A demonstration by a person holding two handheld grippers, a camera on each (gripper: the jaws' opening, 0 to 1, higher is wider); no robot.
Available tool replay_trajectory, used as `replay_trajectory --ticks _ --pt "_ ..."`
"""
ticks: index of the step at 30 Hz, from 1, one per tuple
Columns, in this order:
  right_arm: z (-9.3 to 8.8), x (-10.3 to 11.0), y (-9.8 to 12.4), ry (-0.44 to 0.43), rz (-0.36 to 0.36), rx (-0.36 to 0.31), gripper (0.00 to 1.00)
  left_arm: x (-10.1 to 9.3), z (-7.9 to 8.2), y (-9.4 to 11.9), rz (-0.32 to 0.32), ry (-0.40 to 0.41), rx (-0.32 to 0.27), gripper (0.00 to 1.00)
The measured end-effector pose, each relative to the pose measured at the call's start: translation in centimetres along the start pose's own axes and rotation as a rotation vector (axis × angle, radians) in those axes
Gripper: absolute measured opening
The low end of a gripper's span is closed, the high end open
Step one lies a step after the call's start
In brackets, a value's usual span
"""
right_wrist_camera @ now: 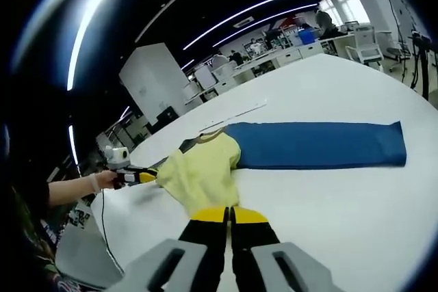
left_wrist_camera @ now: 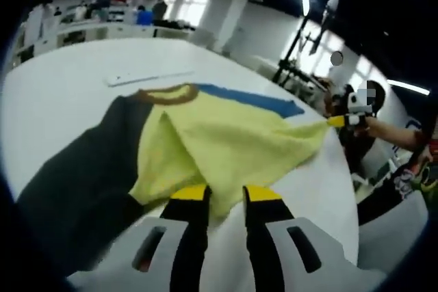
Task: Fold the garment on the visible template until the final outline fits inside the template.
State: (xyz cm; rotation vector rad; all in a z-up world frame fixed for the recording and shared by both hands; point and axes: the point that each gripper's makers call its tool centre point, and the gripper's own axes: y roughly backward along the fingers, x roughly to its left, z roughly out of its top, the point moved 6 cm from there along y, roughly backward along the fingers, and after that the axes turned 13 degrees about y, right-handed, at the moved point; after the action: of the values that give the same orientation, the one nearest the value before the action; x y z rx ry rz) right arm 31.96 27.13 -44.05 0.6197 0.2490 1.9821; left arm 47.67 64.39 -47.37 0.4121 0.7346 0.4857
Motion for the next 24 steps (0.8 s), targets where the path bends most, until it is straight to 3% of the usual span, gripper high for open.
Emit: replay_trajectory --ticks 8,14,17,24 --pt "0.0 0.1 0.0 0.001 0.001 0.002 0.0 0.3 -0.2 -0.1 0.016 0.075 -0.016 0.02" --pt "0.2 0.1 0.0 0.007 0.001 -0.002 0.0 0.0 -0.3 0.2 0.017 0.139 -0.038 0.0" --pt "0.3 0.1 0.0 0.012 0.003 -0.003 0.0 -0.4 -0.6 0.8 0.017 0.193 -0.055 0.0" --pt "0.8 0.3 0.1 0.03 0.015 -0.003 0.0 -2.2 -2.0 3.7 0.011 0.201 -0.076 0.0"
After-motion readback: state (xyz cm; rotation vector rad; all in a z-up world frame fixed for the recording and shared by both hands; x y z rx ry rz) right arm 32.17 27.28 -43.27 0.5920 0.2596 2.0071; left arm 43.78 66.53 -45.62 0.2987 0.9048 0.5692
